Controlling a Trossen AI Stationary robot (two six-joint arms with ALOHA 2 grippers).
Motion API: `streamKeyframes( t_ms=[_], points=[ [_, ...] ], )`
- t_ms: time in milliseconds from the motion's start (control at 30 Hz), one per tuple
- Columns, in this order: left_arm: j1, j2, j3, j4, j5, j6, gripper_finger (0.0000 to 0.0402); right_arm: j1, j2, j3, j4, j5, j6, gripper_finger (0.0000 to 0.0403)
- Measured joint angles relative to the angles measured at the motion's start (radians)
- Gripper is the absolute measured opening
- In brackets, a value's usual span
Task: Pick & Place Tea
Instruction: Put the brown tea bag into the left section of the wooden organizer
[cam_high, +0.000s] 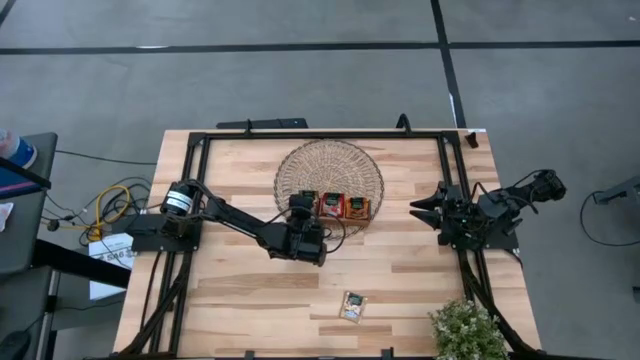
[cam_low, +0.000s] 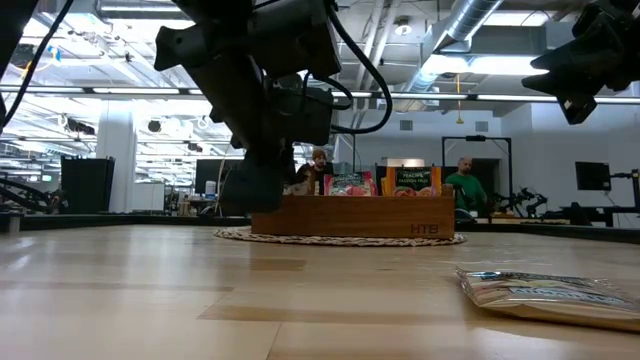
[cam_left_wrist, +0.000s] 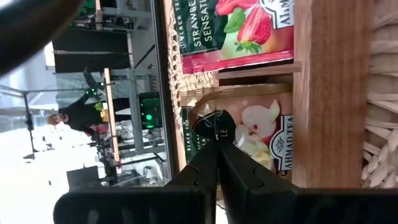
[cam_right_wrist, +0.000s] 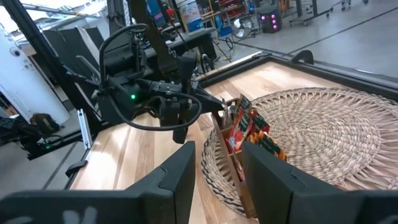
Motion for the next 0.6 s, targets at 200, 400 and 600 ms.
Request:
streamKeyframes(
  t_ms=[200, 400, 600],
  points=[
    [0.0, 0.0, 0.0, -0.026, 0.007, -0.021, 0.0, 0.0, 0.0, 0.0, 0.0, 0.0, 0.0, 0.0123],
    [0.0, 0.0, 0.0, -0.046, 0.065, -0.043, 0.0015, 0.0, 0.0, 0.0, 0.0, -0.001, 0.0, 0.0123],
    [0.0, 0.0, 0.002, -0.054, 0.043, -0.044, 0.0051, 0.0, 0.0, 0.0, 0.001, -0.001, 0.0, 0.0123]
  ],
)
